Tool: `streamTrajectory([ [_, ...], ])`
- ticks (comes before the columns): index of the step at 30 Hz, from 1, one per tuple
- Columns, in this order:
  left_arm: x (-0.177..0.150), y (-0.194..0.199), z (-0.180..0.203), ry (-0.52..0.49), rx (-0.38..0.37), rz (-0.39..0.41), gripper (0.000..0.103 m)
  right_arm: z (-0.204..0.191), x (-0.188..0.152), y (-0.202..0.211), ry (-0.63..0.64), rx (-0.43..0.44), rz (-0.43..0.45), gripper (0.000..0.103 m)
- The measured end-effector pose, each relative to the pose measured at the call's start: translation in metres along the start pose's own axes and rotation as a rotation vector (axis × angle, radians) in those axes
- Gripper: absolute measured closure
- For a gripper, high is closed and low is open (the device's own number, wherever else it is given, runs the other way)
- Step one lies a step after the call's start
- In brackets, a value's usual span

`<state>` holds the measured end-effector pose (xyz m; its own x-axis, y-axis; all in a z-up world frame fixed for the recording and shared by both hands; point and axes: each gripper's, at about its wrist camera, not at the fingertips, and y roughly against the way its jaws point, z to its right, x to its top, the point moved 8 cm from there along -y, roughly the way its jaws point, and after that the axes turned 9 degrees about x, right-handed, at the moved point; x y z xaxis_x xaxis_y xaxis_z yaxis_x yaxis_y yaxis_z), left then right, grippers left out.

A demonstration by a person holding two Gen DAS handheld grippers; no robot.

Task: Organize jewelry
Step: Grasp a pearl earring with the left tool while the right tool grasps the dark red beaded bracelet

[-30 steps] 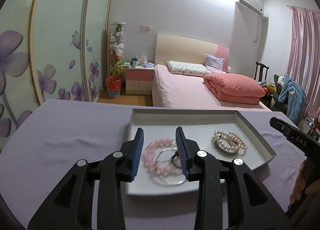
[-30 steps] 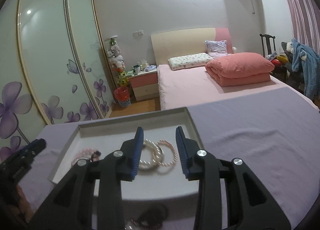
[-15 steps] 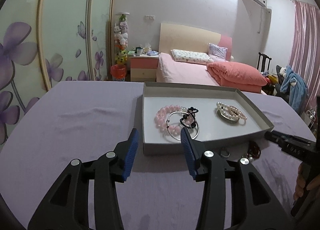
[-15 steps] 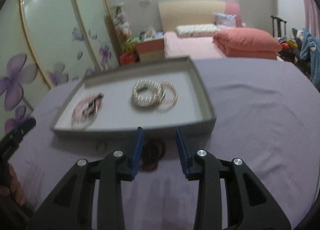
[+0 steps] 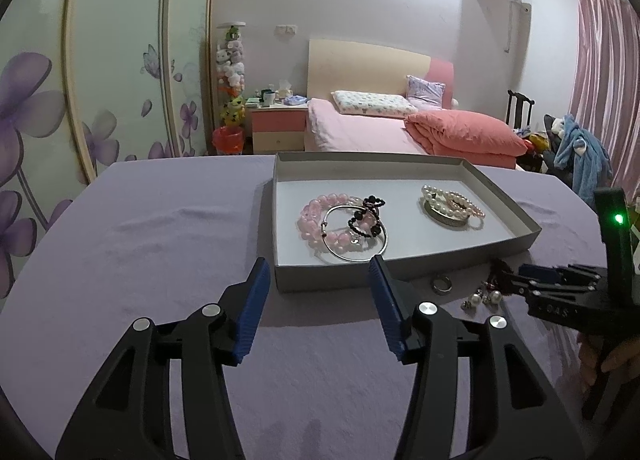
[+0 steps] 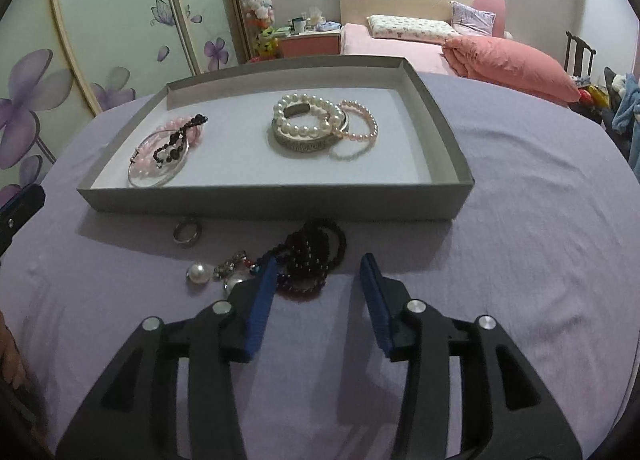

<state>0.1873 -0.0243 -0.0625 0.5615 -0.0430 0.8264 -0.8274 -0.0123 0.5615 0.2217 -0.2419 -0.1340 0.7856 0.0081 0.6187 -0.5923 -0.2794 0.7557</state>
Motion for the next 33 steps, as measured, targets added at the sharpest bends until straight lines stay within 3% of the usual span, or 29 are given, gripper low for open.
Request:
streamTrajectory([
  [4, -0.002, 0.000, 0.006, -0.012, -0.012, -0.006, 0.050, -0.003, 0.007, -0.006, 0.018, 0.004, -0.006, 0.058],
  [6, -0.002, 0.000, 0.009, -0.017, -0.021, -0.008, 0.050, -0.006, 0.008, -0.008, 0.027, 0.010, -0.003, 0.062],
  [8, -0.003, 0.000, 0.013, -0.026, -0.030, -0.010, 0.050, -0.006, 0.009, -0.007, 0.023, 0.027, 0.002, 0.086],
  [10, -0.003, 0.001, 0.020, -0.037, -0.043, -0.012, 0.050, -0.004, 0.008, -0.005, 0.021, 0.022, 0.003, 0.092],
  [16, -0.010, 0.002, 0.051, -0.090, -0.102, -0.037, 0.050, 0.011, -0.006, 0.012, 0.004, 0.004, 0.003, 0.092],
  [21, -0.017, -0.002, 0.083, -0.142, -0.151, -0.083, 0.051, 0.053, -0.011, 0.029, -0.085, -0.122, 0.030, 0.093],
  [24, -0.024, -0.006, 0.104, -0.178, -0.176, -0.122, 0.051, 0.073, -0.012, 0.035, -0.151, -0.150, 0.045, 0.093],
  [33, -0.043, -0.032, 0.141, -0.244, -0.149, -0.212, 0.061, 0.078, -0.015, 0.033, -0.165, -0.126, 0.063, 0.093],
])
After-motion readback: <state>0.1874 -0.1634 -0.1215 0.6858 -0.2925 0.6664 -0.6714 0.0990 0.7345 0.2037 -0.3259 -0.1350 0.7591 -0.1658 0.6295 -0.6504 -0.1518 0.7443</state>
